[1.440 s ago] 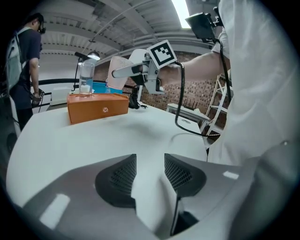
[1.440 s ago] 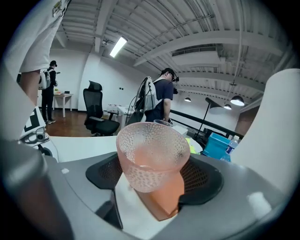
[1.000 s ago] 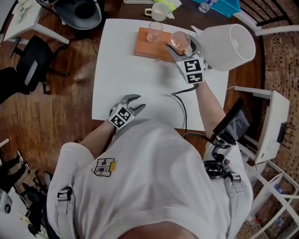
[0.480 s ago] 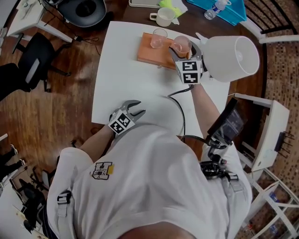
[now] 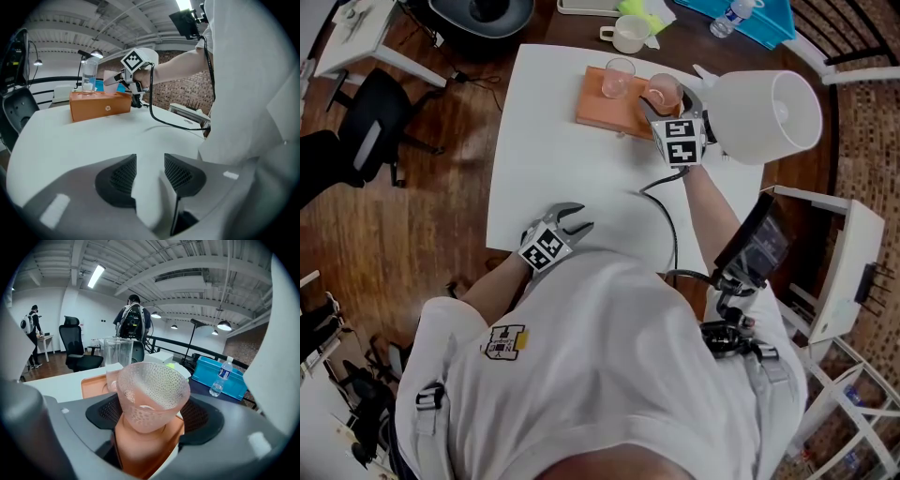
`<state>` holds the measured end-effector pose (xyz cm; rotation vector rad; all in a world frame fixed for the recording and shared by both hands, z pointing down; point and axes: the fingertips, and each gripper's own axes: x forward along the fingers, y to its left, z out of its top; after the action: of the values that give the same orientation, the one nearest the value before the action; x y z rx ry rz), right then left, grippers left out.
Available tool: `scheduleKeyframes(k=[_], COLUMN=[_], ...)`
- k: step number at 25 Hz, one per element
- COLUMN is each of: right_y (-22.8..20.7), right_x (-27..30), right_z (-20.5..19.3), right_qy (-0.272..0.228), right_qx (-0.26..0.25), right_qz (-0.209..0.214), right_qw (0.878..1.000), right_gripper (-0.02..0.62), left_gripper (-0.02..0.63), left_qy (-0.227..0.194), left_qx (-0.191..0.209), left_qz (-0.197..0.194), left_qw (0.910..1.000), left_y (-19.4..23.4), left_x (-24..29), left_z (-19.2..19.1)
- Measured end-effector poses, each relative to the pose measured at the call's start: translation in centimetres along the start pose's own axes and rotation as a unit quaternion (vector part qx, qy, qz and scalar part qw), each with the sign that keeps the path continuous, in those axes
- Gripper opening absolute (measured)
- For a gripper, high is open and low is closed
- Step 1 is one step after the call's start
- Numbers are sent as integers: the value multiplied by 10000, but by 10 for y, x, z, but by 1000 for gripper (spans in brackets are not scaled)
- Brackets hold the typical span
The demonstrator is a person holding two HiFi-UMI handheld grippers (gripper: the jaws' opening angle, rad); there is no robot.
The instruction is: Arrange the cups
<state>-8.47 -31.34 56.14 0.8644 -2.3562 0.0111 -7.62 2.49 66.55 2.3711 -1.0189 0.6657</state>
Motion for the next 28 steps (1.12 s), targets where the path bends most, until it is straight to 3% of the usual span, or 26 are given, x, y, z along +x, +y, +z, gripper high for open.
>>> scheduleKeyframes(k=[22, 25, 28], right_y=[3, 2, -1], right_x=[6, 4, 2], right_z=[-6, -7, -9], right_qy=[-223, -261, -253], right_qx=[196, 365, 346], right_qz=[167, 218, 162], right_qw=[9994, 9988, 9990], right_gripper=[376, 436, 440], left_gripper=[187, 187, 186], left_qy=[48, 64, 78], left_qx=[3, 12, 24], left_qz=[78, 78, 97], left_qw=[10000, 9999, 9999], left_y=[2, 2, 3], left_x=[2, 3, 3], left_z=[-1, -1, -2])
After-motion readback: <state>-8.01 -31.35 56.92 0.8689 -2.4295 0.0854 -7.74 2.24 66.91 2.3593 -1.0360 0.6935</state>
